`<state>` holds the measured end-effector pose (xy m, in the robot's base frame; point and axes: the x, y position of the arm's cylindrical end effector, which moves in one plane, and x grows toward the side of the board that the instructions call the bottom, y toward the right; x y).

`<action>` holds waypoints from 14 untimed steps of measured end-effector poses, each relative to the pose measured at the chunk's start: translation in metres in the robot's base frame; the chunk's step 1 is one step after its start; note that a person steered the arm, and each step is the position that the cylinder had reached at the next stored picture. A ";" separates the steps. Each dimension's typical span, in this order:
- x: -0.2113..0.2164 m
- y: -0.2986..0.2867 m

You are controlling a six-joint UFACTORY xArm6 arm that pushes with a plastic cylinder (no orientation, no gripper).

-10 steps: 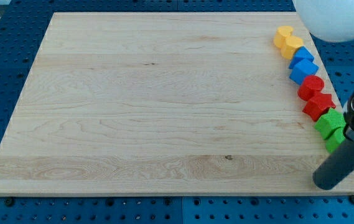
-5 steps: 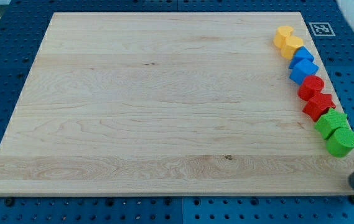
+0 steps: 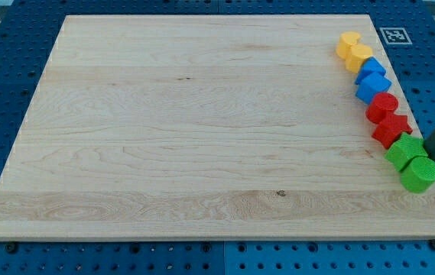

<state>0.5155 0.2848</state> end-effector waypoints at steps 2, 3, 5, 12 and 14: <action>0.000 -0.034; 0.000 -0.060; 0.013 -0.064; 0.024 -0.224; -0.029 -0.271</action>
<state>0.4862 0.0140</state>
